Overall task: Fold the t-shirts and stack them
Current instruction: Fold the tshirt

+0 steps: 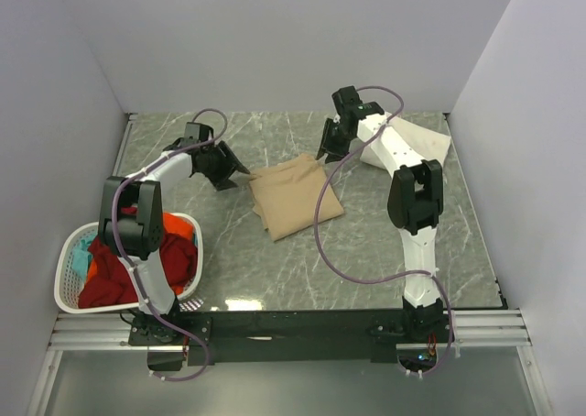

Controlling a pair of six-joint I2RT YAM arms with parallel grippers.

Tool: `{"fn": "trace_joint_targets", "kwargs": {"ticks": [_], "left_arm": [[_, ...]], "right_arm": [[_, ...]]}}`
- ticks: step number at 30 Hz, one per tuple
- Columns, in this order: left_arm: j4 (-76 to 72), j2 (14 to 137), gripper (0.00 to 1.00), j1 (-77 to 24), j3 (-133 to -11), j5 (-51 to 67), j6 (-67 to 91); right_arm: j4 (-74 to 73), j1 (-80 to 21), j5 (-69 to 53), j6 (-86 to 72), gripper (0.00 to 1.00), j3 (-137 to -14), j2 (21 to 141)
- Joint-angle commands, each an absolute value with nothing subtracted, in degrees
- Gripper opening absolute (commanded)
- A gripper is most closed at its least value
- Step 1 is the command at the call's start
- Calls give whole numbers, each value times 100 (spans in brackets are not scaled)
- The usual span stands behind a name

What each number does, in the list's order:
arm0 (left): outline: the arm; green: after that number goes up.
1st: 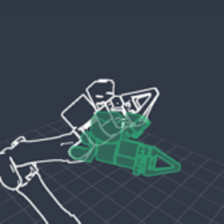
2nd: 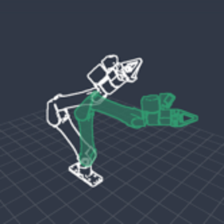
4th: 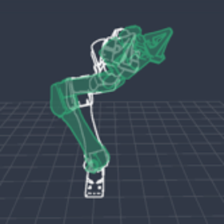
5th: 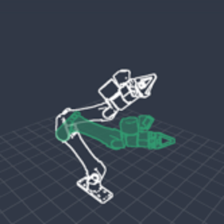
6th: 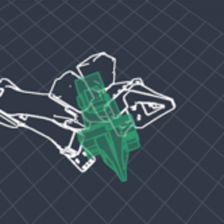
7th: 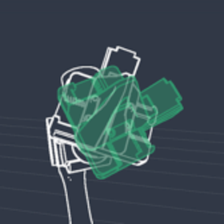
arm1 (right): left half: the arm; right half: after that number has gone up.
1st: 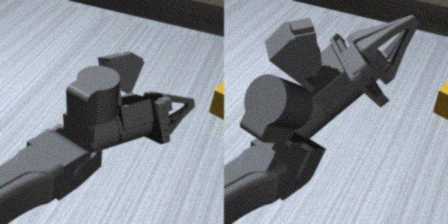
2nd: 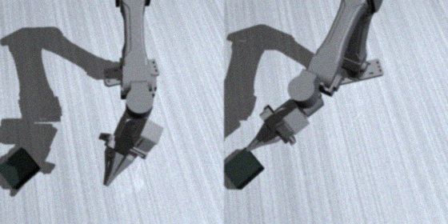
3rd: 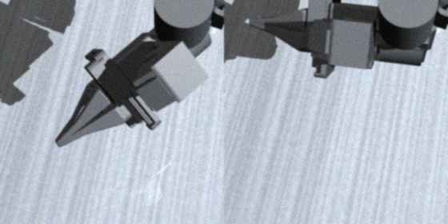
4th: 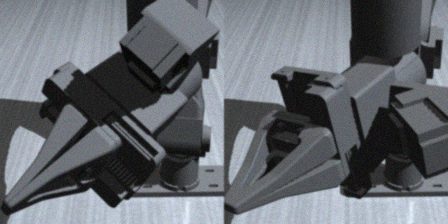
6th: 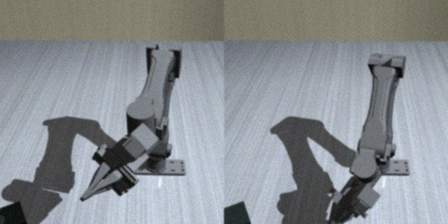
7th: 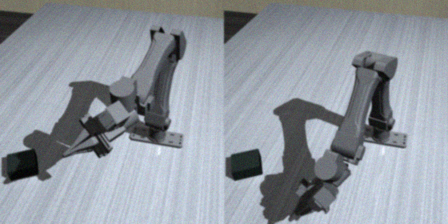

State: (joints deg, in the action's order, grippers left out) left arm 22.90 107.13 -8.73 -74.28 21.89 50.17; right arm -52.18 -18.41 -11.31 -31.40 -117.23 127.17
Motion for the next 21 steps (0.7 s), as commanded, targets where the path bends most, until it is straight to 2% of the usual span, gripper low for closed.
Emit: {"fn": "trace_joint_targets", "kwargs": {"ticks": [1,2,4,5,11,14,21], "left_arm": [[2030,10600,72,-765,-7628,1593,5150],[2056,10582,75,-765,-7716,1530,5133],[2048,10477,83,-782,-7743,1521,5080],[2057,10450,83,-791,-7726,1538,5054],[2074,10231,83,-1054,-7340,1670,4799],[2013,10187,82,-1283,-7120,1687,4772],[2205,10441,81,-1792,-7084,1486,4702]], "right_arm": [[-4545,-1749,-1563,-2892,43,-12067,12639],[-4466,-1749,-1625,-2848,49,-12076,12526],[-4272,-1749,-1652,-2690,53,-12006,12385],[-4211,-1740,-1661,-2620,59,-11954,12236],[-3859,-1617,-2073,-2180,74,-11128,11673],[-3762,-1600,-2223,-2013,80,-10636,11436],[-3367,-1468,-2636,-1995,83,-9398,10987]]}}
